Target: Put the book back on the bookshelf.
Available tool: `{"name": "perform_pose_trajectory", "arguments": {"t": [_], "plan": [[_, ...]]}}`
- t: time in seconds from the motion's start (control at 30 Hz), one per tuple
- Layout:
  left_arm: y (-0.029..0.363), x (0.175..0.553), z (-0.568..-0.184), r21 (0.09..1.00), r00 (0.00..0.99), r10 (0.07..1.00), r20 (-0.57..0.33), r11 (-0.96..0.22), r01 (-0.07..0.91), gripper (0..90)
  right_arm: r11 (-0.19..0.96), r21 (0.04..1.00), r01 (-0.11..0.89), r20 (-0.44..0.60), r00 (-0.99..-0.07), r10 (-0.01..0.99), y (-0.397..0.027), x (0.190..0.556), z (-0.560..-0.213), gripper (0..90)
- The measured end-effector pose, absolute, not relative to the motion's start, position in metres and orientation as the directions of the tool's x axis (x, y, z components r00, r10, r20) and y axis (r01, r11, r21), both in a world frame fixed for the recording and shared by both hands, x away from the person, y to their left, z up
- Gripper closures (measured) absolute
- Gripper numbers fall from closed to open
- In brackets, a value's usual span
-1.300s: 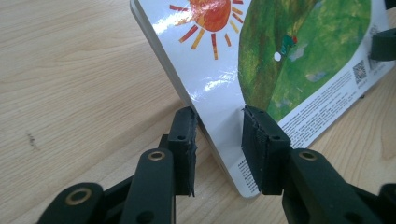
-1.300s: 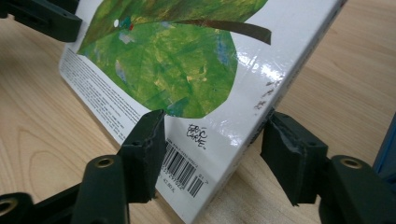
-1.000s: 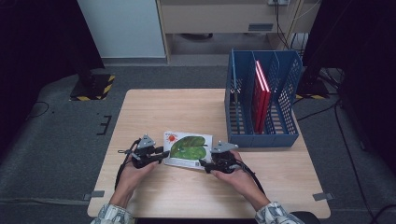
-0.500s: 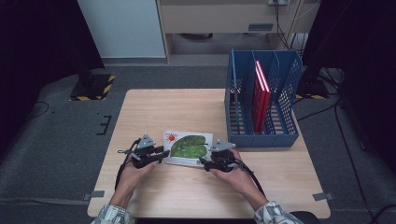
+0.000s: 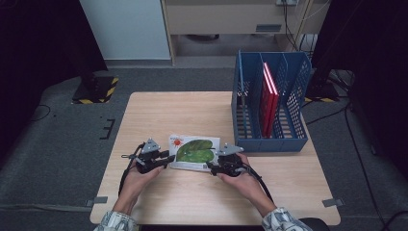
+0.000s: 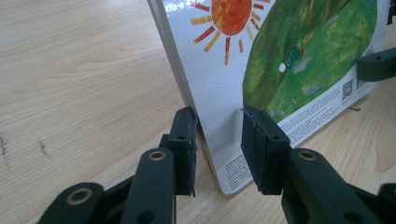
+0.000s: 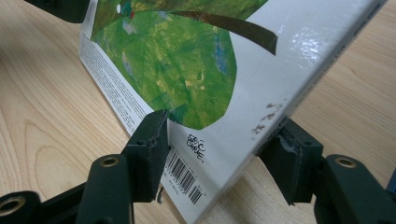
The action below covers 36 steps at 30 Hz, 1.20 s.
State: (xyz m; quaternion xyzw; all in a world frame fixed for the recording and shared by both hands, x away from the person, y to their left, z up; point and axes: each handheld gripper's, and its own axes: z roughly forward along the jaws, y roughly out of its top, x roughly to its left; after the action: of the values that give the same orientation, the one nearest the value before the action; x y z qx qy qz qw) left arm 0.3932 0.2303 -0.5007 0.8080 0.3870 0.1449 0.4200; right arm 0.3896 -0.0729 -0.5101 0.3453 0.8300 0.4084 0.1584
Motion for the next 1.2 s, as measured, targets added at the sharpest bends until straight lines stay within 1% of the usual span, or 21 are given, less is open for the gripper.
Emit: {"name": "perform_pose_trajectory", "arguments": {"t": [0.2, 0.43, 0.73, 0.9, 1.03, 1.2], "plan": [[0.23, 0.393, -0.5, 0.792, 0.659, 0.746, -0.09, -0.348, 0.502, 64.9, 0.426, 0.788, 0.444, 0.018, -0.709, 0.705, -0.073, 0.39, -0.51, 43.6], [0.229, 0.393, -0.499, 0.797, 0.658, 0.748, -0.086, -0.345, 0.495, 64.6, 0.423, 0.798, 0.429, -0.001, -0.701, 0.713, -0.074, 0.391, -0.507, 46.4], [0.229, 0.393, -0.498, 0.804, 0.653, 0.754, -0.072, -0.344, 0.486, 63.9, 0.437, 0.814, 0.383, -0.049, -0.704, 0.709, -0.073, 0.392, -0.503, 49.8], [0.226, 0.388, -0.497, 0.803, 0.658, 0.751, -0.056, -0.358, 0.477, 58.2, 0.456, 0.811, 0.367, -0.065, -0.717, 0.694, -0.074, 0.388, -0.502, 51.7], [0.225, 0.383, -0.497, 0.804, 0.66, 0.749, -0.061, -0.355, 0.476, 58.1, 0.47, 0.804, 0.364, -0.071, -0.726, 0.684, -0.076, 0.383, -0.503, 51.9], [0.225, 0.376, -0.497, 0.803, 0.668, 0.741, -0.069, -0.356, 0.478, 57.5, 0.465, 0.804, 0.372, -0.049, -0.738, 0.674, -0.077, 0.378, -0.503, 50.6]]}}
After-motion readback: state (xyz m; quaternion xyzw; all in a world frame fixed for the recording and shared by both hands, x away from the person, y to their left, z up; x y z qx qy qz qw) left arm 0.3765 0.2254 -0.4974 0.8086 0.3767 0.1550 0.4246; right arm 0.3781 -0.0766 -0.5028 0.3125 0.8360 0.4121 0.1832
